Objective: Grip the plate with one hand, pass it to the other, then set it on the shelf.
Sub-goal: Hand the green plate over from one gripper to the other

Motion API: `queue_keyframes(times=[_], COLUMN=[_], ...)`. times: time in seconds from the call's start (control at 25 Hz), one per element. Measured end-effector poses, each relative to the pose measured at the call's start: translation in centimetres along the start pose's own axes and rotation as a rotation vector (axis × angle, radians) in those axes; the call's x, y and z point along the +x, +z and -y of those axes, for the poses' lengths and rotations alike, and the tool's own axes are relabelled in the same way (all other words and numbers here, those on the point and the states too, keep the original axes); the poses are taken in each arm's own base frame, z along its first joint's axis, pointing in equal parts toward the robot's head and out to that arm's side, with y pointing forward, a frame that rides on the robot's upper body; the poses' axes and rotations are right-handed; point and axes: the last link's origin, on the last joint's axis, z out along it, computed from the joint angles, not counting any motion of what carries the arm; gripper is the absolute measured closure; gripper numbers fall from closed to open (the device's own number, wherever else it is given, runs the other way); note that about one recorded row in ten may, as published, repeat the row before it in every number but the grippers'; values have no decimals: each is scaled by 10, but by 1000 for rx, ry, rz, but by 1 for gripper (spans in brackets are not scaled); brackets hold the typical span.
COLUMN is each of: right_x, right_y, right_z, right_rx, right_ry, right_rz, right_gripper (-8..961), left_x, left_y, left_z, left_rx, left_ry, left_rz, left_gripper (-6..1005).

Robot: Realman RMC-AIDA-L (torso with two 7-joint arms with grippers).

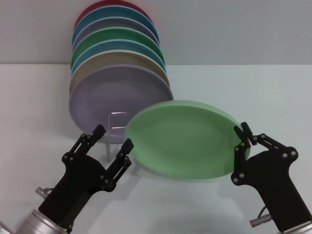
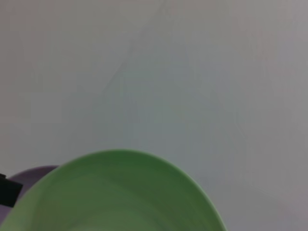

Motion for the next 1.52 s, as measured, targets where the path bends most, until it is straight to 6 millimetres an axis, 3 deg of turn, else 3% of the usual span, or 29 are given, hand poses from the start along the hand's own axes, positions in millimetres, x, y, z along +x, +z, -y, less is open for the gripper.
queue_keyframes(times=[1.52], right_x=[-1], right_y=[1], right_z=[-5], right_rx=[-35], right_ry=[-1], right_rz=[16], right_gripper=[934], left_x=[-5], left_y=[9], left_z=[4], left_rx=[-4], left_ry=[67], left_rz=[42], left_gripper=[310])
